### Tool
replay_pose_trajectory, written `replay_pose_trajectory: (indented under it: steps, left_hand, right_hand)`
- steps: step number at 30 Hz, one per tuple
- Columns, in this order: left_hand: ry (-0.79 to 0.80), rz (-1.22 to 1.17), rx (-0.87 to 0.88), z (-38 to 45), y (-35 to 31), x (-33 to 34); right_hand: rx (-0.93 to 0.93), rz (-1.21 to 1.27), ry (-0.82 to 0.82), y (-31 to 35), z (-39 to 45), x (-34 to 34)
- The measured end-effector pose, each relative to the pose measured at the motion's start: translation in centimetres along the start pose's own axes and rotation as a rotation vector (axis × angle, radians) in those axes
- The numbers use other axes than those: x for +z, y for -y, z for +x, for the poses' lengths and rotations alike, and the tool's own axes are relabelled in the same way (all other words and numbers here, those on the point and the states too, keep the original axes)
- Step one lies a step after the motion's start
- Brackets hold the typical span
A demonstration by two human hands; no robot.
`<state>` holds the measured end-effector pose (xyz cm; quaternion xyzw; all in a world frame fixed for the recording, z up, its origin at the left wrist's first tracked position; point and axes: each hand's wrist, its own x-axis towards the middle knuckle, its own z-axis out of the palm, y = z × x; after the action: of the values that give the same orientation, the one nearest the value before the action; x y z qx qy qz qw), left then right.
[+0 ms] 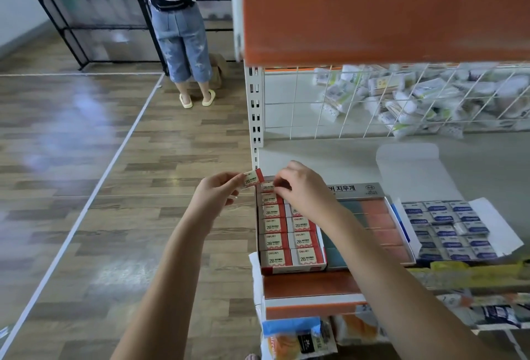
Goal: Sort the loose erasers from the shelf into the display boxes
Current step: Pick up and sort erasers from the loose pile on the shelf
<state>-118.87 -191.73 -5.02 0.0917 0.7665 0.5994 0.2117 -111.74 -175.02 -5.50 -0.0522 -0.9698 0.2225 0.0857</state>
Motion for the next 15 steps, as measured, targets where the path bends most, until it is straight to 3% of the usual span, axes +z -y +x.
replay_pose_trajectory:
  steps: [4,10,15]
  left_hand:
    - [0.003,0.138,0.085,-0.1,-0.3,0.0]
    - [0.021,0.533,0.291,0.8,-2.1,2.0]
    - [-0.052,0.740,0.348,1.3,-2.4,4.8]
  right_hand:
    - [-0.025,-0.023,-0.022,0.2,0.0,0.1]
    - [0.069,-0.060,-0.126,-2.2,-1.3,-2.9]
    - [0.164,-0.034,-0.050,-3.6,-2.5,-3.4]
